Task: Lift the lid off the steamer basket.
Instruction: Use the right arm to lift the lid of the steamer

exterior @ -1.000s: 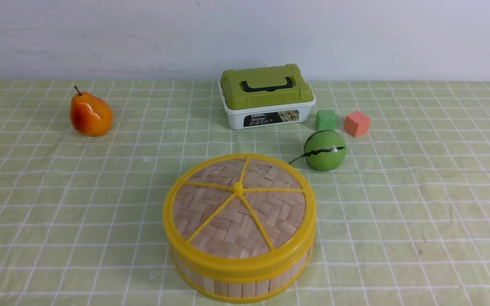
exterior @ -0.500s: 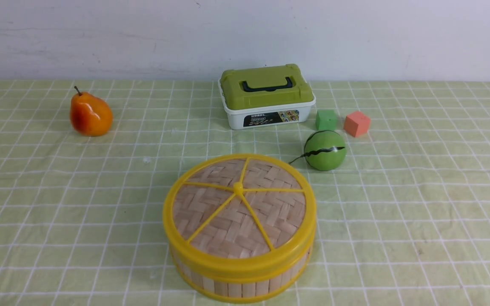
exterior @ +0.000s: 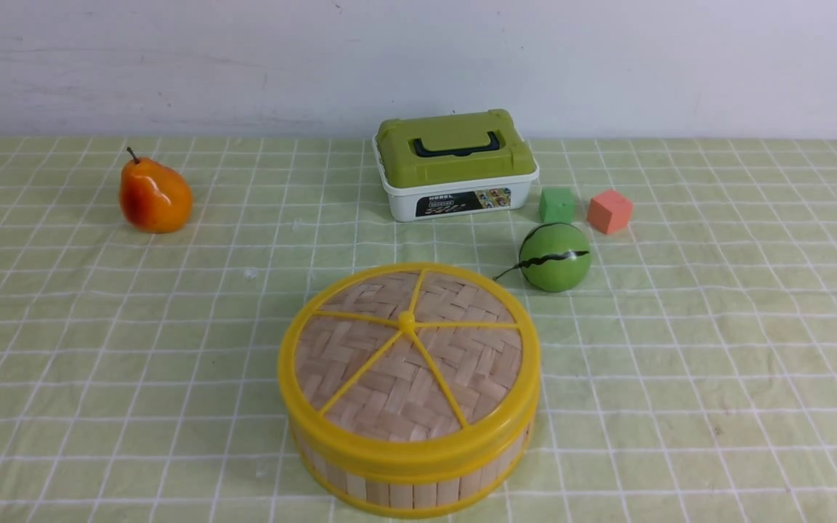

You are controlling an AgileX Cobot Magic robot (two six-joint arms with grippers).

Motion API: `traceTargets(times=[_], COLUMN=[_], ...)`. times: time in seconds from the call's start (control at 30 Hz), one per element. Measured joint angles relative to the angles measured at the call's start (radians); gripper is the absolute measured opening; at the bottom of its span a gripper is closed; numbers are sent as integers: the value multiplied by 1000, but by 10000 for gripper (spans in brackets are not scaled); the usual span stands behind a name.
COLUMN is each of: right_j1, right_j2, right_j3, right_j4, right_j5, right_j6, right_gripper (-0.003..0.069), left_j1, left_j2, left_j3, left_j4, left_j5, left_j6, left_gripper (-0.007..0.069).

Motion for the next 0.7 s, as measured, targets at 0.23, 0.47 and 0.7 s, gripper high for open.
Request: traceTargets(times=[0.23, 0.47, 0.7], right_j1=[0, 0, 0], right_j2=[0, 18, 440], right_j3=[0, -139, -732], right_j4=[-107, -207, -405], right_j5=[-64, 11, 334], right_j6=[-37, -265, -647], right_gripper=[241, 152, -20], left_j1=[0, 0, 0], left_j2=[0, 0, 0], left_j3=[0, 0, 0], left_j4=[0, 0, 0], left_j5=[0, 0, 0], left_j6=[0, 0, 0], left_gripper=[239, 239, 239])
